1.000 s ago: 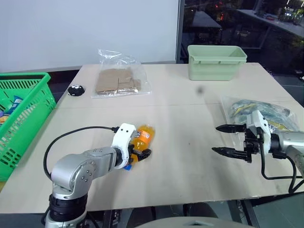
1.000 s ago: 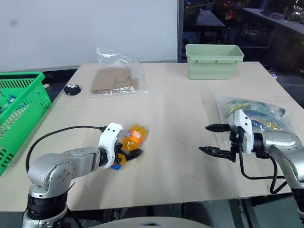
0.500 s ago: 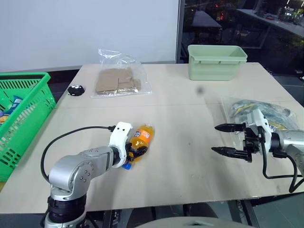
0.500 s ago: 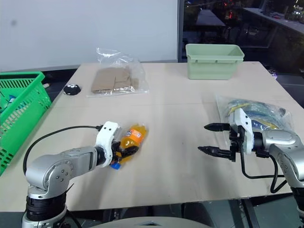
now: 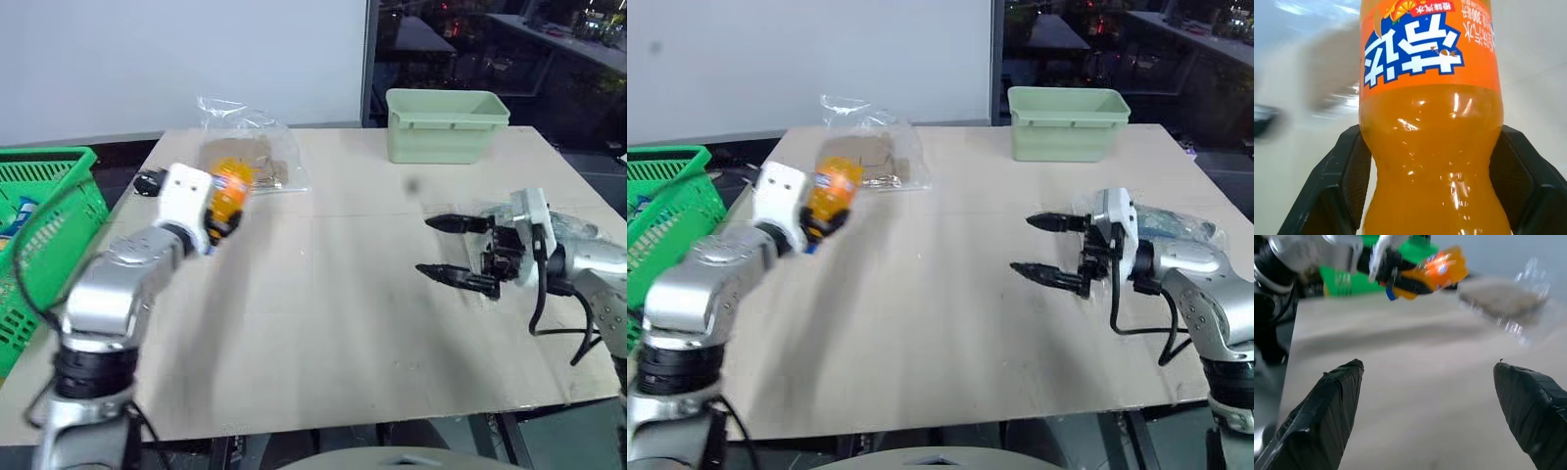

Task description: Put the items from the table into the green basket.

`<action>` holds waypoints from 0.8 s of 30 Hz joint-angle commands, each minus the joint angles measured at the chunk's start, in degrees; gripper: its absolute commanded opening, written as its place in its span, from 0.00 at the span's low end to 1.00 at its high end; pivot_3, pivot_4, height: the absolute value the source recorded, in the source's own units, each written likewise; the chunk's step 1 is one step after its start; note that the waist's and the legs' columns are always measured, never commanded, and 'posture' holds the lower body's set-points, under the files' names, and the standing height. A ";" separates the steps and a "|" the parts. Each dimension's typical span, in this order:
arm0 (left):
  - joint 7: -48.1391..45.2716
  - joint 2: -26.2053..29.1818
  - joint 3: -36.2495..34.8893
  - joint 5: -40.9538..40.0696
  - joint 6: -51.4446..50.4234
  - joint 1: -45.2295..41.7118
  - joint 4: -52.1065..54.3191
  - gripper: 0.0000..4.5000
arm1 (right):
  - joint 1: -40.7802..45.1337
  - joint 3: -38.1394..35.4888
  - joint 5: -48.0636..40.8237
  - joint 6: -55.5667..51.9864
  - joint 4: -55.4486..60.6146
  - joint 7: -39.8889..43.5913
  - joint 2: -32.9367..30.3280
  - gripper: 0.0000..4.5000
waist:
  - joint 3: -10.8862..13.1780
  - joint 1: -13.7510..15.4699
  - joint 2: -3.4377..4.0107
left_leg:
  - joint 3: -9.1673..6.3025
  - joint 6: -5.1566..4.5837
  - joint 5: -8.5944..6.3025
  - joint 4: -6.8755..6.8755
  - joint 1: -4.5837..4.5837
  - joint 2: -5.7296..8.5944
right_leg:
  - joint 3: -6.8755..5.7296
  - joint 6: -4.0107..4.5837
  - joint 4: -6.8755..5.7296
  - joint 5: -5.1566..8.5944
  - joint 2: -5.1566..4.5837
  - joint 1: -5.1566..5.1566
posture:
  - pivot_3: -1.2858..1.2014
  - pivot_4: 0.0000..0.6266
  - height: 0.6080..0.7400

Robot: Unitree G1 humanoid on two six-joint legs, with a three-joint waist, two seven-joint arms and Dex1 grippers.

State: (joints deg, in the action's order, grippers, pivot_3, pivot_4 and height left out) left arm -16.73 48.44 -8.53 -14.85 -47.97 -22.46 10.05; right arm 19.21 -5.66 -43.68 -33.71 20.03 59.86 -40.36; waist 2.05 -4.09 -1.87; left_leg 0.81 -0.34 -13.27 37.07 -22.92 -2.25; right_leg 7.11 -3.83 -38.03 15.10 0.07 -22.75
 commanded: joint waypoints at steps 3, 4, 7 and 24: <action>-1.32 15.07 -3.93 11.15 18.53 -6.29 -20.88 0.63 | 5.14 -2.61 -5.40 -1.76 1.26 -2.43 1.82 1.00 | 0.06 0.22 -0.02 | -0.03 0.01 -0.01 -0.14 -0.09 0.00 | -0.08 0.00 0.11 0.00 -0.05 -0.06 | 0.52 0.00 1.00; -1.37 16.68 -3.76 12.31 20.92 -7.09 -24.10 0.63 | 5.57 -2.46 -5.53 -1.81 1.09 -2.56 1.98 1.00 | 0.06 0.36 -0.02 | -0.03 0.02 -0.02 -0.16 -0.12 0.00 | -0.10 0.00 0.16 0.00 -0.07 -0.06 | 0.52 0.00 1.00; -0.34 21.89 -3.73 16.03 27.91 -10.28 -36.30 0.63 | 6.45 -1.60 -5.21 -1.88 0.69 -2.29 2.21 1.00 | 0.05 1.15 -0.05 | -0.04 0.08 -0.07 -0.17 -0.24 0.02 | -0.19 -0.01 0.21 0.00 -0.16 -0.12 | 0.53 0.00 1.00; -1.87 25.30 -0.03 22.08 40.28 -12.06 -61.19 0.98 | 8.22 -1.01 -5.69 -1.94 -0.30 -1.42 3.46 1.00 | -0.29 2.70 -0.63 | -0.11 0.08 -0.06 0.29 -0.91 -0.02 | -0.40 -0.01 -0.14 -0.03 -0.18 -0.72 | 0.53 0.00 1.00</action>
State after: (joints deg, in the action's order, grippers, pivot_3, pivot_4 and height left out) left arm -19.04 71.86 -8.21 6.34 -9.13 -32.66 -51.31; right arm 26.28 -5.43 -48.30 -35.96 19.10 58.24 -36.76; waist 1.76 -1.38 -2.50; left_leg 0.70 -0.26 -13.33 37.36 -23.84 -2.28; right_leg 6.70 -3.85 -38.19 15.07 -0.11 -23.47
